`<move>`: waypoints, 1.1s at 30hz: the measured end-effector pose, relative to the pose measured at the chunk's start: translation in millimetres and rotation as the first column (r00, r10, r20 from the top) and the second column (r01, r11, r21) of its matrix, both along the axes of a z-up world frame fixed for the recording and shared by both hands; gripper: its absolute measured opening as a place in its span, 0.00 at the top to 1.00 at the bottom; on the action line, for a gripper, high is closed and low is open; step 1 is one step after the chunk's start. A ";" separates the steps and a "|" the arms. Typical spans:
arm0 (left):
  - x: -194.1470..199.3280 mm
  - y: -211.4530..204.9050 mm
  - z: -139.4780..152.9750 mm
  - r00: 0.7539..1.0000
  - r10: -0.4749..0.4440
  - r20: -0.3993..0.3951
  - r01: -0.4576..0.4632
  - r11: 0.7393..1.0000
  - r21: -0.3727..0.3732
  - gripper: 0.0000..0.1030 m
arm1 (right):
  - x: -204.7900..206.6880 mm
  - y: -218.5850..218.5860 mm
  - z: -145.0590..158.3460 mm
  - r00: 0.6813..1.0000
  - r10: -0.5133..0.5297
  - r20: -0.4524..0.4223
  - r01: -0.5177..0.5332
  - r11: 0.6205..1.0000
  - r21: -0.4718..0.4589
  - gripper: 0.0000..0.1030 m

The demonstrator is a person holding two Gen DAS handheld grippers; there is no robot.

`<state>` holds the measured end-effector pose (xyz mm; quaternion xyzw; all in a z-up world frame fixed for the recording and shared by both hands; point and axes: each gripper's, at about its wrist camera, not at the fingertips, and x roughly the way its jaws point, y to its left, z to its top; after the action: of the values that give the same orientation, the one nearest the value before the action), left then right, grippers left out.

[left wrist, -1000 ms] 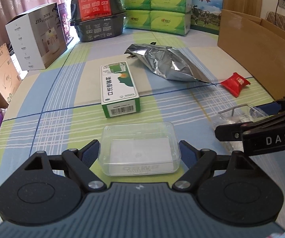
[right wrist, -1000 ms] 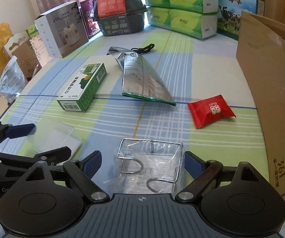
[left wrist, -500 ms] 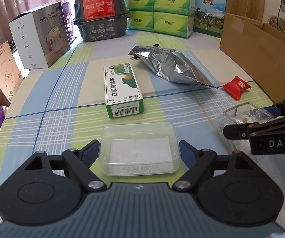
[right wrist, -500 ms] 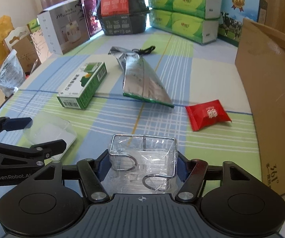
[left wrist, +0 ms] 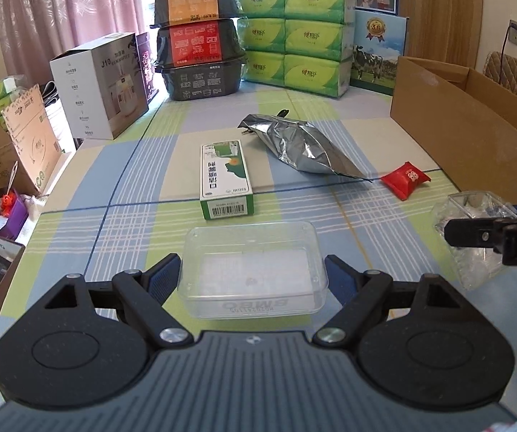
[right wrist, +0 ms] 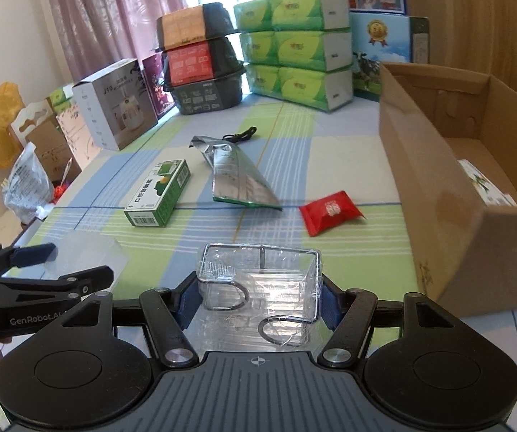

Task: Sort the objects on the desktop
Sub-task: 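Carry the container and tray into the cardboard box with both tools and release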

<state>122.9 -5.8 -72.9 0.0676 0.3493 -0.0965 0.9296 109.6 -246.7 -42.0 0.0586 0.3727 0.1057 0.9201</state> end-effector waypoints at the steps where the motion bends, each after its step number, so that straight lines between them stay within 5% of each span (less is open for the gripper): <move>1: -4.4 -0.4 -0.6 1.000 0.004 -0.004 -0.004 1.000 -0.003 0.20 | -2.9 -2.2 0.9 1.000 -0.006 0.002 0.006 1.000 0.001 0.40; 12: -26.2 -9.4 9.5 0.999 -0.019 0.025 0.019 1.000 -0.009 0.20 | -18.0 -6.7 11.9 1.000 0.014 0.026 -0.014 1.000 -0.007 0.40; 18: -32.3 -30.7 47.4 0.992 -0.082 0.092 0.084 0.996 -0.017 0.20 | -32.3 -32.0 63.0 0.996 0.002 0.084 -0.004 1.000 0.027 0.40; 25: -22.6 -110.3 100.6 0.958 -0.217 0.188 0.221 0.975 -0.001 0.20 | -29.3 -93.9 128.0 0.977 -0.053 0.206 0.067 0.996 -0.063 0.39; 33: -3.2 -217.7 110.3 0.913 -0.357 0.198 0.365 0.931 -0.003 0.20 | -9.0 -181.7 136.0 0.967 -0.175 0.186 0.194 0.977 -0.091 0.39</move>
<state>119.7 -223.5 37.4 0.1216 0.2367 -0.2663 0.9265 100.6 -428.3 94.0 0.0333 0.2876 0.0038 0.9572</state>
